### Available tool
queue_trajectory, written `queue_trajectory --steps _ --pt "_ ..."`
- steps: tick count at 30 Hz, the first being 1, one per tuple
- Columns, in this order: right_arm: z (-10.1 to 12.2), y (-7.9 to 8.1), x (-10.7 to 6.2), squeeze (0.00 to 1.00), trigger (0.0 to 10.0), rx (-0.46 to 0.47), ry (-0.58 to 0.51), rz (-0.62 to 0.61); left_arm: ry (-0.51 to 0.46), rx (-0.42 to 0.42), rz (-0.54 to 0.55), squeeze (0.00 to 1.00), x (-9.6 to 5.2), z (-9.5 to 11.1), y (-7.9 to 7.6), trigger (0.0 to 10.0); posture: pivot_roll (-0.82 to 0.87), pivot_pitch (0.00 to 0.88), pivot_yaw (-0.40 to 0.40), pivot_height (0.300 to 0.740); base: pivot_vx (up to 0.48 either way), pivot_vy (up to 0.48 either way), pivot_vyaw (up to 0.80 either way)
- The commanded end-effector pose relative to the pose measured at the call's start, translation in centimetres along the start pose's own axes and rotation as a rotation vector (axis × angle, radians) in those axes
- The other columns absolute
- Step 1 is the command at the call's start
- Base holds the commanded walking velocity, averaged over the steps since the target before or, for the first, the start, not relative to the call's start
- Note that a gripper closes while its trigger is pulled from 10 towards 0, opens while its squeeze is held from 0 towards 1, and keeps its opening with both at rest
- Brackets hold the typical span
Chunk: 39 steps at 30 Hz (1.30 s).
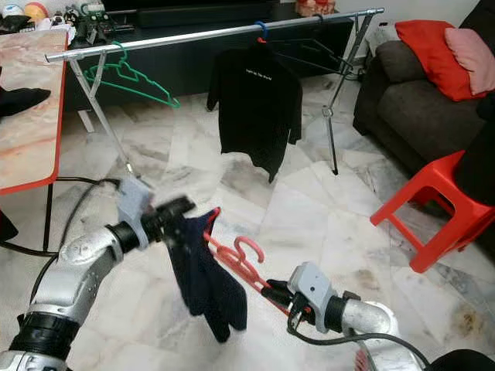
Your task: Hang hanger
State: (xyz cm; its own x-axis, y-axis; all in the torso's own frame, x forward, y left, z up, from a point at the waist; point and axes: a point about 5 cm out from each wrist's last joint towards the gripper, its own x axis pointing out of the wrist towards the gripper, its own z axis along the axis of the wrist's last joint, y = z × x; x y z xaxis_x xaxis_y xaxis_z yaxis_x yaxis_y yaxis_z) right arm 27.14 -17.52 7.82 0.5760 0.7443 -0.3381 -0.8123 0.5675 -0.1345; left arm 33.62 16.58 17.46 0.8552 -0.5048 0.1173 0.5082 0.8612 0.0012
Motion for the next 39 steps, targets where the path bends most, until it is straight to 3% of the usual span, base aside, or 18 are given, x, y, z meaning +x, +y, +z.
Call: queue_trajectory --steps 1,3,11,21,24,29,31,37,38,39 --pt "0.9 -0.8 -0.3 0.00 0.0 -0.009 -0.060 -0.050 -0.008 -0.031 -0.003 1.00 -0.6 -0.4 -0.3 10.0 -0.02 0.145 -0.054 0.740 0.000 0.000 0.00" --pt "0.9 -0.8 -0.2 0.00 0.0 -0.014 -0.059 -0.045 0.025 -0.024 -0.053 1.00 -0.9 -1.3 -1.4 10.0 -0.01 0.149 -0.055 0.740 0.000 0.000 0.00" --pt "1.8 -1.7 -0.1 0.00 0.0 -0.022 -0.102 -0.102 0.070 -0.016 -0.057 1.00 -1.6 -2.3 -1.9 10.0 -0.01 0.155 -0.051 0.740 0.000 0.000 0.00" --pt "4.0 -2.8 0.1 0.00 0.0 -0.052 -0.172 -0.143 0.187 0.010 -0.043 1.00 -2.8 -5.5 -3.0 10.0 -0.02 0.162 -0.049 0.740 0.000 0.000 0.00" --pt "5.1 -3.0 0.1 0.00 0.0 -0.077 -0.199 -0.138 0.204 0.007 0.012 1.00 -2.9 -6.4 -3.0 10.0 -0.02 0.163 -0.049 0.740 0.000 0.000 0.00" --pt "6.6 -2.9 0.3 0.00 0.0 -0.112 -0.237 -0.131 0.235 0.044 0.224 1.00 -3.1 -7.8 -1.3 10.0 -0.02 0.162 -0.047 0.740 0.000 0.000 0.00" --pt "7.4 -2.4 0.5 0.00 0.0 -0.113 -0.269 -0.111 0.196 0.021 0.299 1.00 -2.9 -7.6 -0.6 10.0 -0.02 0.155 -0.048 0.740 0.000 0.000 0.00" --pt "7.8 -1.8 0.7 0.00 0.0 -0.117 -0.282 -0.081 0.133 0.015 0.362 1.00 -2.0 -6.7 -0.5 10.0 -0.02 0.149 -0.054 0.740 0.000 0.000 0.00" --pt "7.8 -1.7 0.7 0.00 0.0 -0.116 -0.283 -0.076 0.134 0.001 0.348 0.00 -1.8 -6.8 -0.8 10.0 -0.02 0.148 -0.055 0.740 0.000 0.000 0.00" --pt "7.8 -1.7 0.7 0.00 0.0 -0.117 -0.281 -0.067 0.142 -0.021 0.302 0.00 -1.5 -7.1 -1.5 10.0 -0.02 0.145 -0.059 0.740 0.000 0.000 0.00"
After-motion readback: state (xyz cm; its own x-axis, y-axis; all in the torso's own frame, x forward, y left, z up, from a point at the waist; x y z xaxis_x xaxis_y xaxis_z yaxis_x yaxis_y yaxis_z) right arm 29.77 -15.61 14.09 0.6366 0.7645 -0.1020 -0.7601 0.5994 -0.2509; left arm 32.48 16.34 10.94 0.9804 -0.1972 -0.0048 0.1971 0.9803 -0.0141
